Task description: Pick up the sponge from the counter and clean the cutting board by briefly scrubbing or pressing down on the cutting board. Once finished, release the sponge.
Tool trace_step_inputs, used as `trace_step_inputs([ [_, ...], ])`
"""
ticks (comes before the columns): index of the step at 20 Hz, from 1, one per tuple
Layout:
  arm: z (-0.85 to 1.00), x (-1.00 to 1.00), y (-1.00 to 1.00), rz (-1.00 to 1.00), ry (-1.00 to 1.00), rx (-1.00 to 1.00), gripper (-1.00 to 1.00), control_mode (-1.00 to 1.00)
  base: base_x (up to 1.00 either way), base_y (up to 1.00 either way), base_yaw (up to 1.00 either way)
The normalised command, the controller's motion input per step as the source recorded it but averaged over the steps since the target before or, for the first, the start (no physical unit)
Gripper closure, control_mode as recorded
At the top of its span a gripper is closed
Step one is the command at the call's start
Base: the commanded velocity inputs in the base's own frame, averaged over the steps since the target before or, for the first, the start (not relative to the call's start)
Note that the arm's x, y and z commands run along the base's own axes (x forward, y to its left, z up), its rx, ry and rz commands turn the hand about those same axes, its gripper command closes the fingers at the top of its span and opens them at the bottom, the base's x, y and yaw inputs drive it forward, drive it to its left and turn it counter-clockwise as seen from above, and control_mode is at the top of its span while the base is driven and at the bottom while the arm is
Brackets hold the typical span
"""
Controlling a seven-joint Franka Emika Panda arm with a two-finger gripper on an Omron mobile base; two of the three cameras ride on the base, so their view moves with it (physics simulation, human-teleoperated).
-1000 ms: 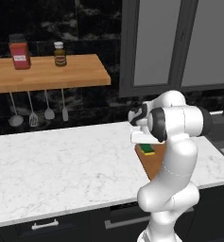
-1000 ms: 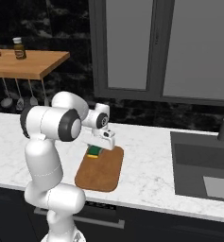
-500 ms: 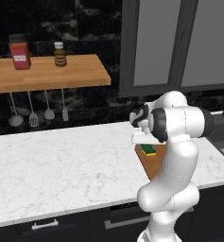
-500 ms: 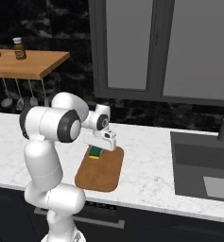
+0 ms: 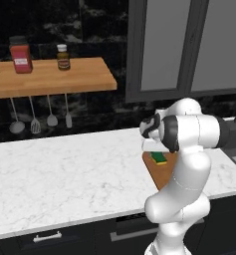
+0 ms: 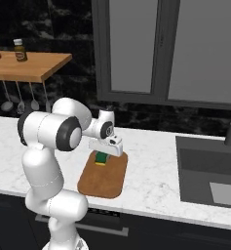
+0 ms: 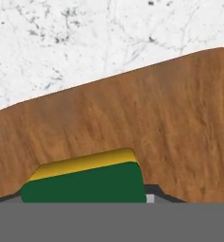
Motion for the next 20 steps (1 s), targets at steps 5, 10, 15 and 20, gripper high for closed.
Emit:
trace_step_inputs([
  [5,-0.34,0.0,-0.65,0.0,-0.12,-0.04,1.0,-1.0,0.0,0.0,0.0],
  [10,-0.35,0.0,-0.76,0.0,-0.11,-0.02,1.0,-1.0,0.0,0.0,0.0],
  [15,-0.49,0.0,-0.8,0.0,-0.08,-0.01,1.0,-1.0,0.0,0.0,0.0],
  [20,-0.45,0.0,-0.82,0.0,-0.08,-0.02,1.0,-1.0,0.0,0.0,0.0],
])
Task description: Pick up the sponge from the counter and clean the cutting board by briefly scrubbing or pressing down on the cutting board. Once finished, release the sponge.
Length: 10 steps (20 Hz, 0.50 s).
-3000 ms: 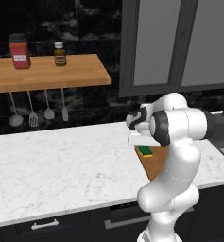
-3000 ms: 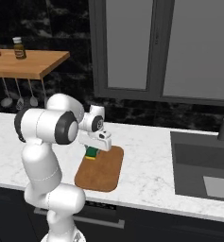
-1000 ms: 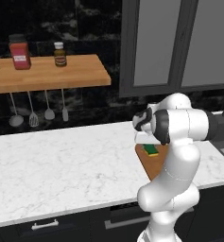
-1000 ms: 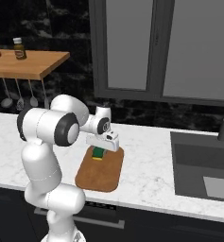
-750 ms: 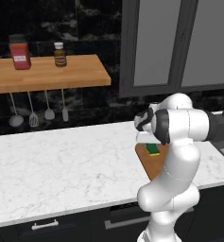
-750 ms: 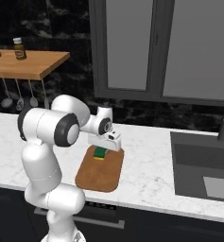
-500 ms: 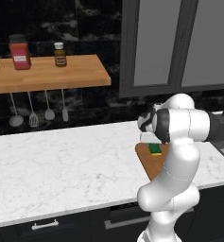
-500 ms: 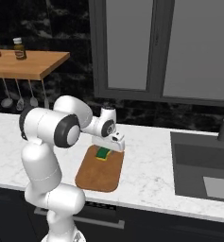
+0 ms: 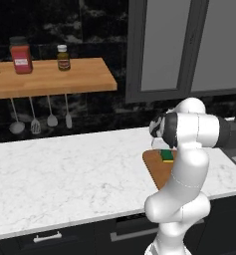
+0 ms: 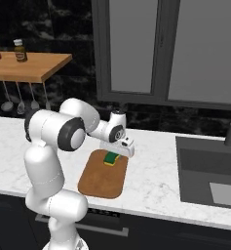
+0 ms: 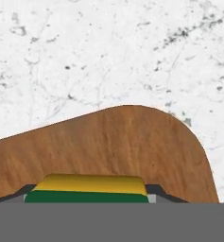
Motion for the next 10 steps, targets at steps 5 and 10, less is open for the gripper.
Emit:
trace_step_inputs([
  [5,-0.48,0.0,-0.87,0.0,-0.07,0.0,1.0,-1.0,0.0,0.0,0.0],
  [10,-0.66,-0.3,-0.91,0.0,-0.02,0.0,1.0,-1.0,0.0,0.0,0.0],
])
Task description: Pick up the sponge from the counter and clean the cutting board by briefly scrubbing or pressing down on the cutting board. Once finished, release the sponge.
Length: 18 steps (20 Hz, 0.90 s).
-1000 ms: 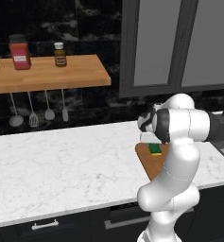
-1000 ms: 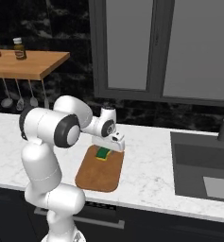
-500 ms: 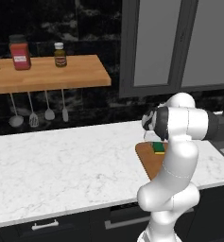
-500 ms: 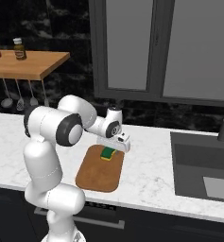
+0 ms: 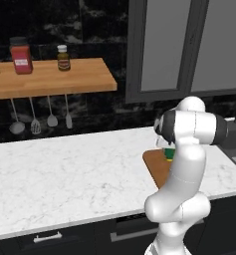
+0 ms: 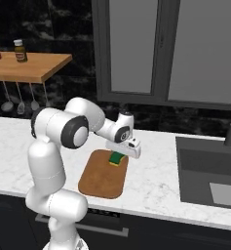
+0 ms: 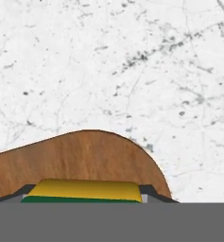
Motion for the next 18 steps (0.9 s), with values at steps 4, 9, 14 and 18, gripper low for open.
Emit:
trace_step_inputs([
  [4,-0.94,-0.82,-0.74,0.0,0.0,0.0,1.0,-1.0,0.0,0.0,0.0],
  [9,-0.79,-1.0,-0.35,0.0,0.0,0.0,1.0,-1.0,0.0,0.0,0.0],
  [14,-0.34,-1.0,-0.04,0.0,-0.02,0.0,1.0,-1.0,0.0,0.0,0.0],
  [18,-0.43,-1.0,0.0,0.0,-0.02,0.0,1.0,-1.0,0.0,0.0,0.0],
])
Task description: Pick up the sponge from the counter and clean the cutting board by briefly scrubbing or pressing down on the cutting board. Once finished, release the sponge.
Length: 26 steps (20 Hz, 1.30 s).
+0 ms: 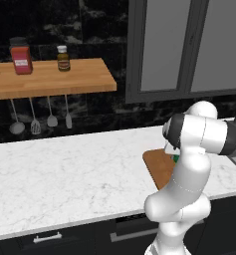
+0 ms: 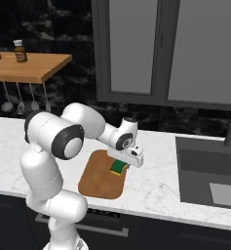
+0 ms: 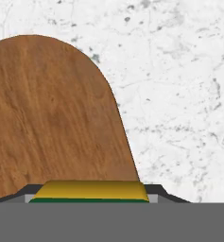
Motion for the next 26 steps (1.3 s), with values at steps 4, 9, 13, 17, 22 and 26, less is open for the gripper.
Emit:
trace_step_inputs([
  [4,-0.55,-0.71,0.19,0.0,0.0,0.0,1.0,-1.0,0.0,0.0,0.0],
  [9,-0.35,-0.36,0.68,0.0,-0.01,0.0,1.0,-1.0,0.0,0.0,0.0],
  [13,-0.35,-0.59,0.95,0.0,-0.01,0.0,1.0,-1.0,0.0,0.0,0.0],
  [17,-0.28,-0.54,0.86,0.0,-0.02,0.0,1.0,-1.0,0.0,0.0,0.0],
  [22,0.04,-0.05,0.35,0.0,-0.08,0.0,1.0,-1.0,0.0,0.0,0.0],
  [26,0.06,-0.01,0.31,0.0,-0.07,0.0,1.0,-1.0,0.0,0.0,0.0],
])
